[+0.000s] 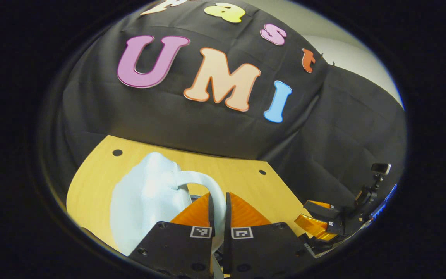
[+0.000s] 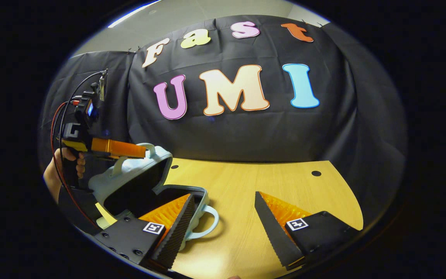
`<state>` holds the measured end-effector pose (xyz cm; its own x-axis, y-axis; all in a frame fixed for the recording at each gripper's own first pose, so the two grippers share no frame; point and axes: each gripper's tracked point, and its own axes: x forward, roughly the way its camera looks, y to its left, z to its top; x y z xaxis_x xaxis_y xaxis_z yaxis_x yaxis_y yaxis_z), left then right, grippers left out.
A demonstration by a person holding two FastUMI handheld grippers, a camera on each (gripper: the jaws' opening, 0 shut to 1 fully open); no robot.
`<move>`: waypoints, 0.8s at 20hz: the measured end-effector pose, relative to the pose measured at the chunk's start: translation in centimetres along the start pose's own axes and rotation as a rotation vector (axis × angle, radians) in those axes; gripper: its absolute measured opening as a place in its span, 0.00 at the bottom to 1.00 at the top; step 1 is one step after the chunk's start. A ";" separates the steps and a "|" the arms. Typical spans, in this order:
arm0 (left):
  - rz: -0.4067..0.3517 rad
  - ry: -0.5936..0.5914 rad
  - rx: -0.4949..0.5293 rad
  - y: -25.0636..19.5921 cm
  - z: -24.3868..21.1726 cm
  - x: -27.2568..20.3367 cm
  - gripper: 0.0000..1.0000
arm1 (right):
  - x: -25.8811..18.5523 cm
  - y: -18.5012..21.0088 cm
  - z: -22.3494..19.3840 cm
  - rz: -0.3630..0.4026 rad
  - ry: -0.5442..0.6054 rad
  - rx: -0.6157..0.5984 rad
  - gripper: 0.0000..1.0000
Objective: First open the suitcase, pack the skin care products into it, and then close the suitcase.
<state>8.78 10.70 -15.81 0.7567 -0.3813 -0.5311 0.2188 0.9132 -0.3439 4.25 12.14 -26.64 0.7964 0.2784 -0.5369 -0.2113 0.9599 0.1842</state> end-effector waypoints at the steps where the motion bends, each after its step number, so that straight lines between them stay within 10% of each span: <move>1: -0.006 0.021 0.012 -0.5 -0.7 0.8 0.04 | -0.2 -0.3 -0.1 -0.005 0.001 0.002 0.98; 13: 0.018 0.215 0.087 -4.2 -10.5 7.9 0.08 | -3.4 -6.6 -0.8 -0.094 0.011 0.016 0.98; 15: 0.029 0.230 0.065 -4.6 -11.9 8.0 0.14 | -3.8 -7.4 -0.4 -0.087 0.001 0.011 0.94; 16: 0.024 0.194 0.055 -5.7 -11.5 8.0 0.33 | -4.0 -7.8 0.0 -0.079 -0.007 0.007 0.98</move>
<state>6.50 0.80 -27.00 0.6304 -0.3755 -0.6794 0.2397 0.9266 -0.2898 2.71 3.54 -25.90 0.8143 0.2011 -0.5445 -0.1431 0.9787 0.1474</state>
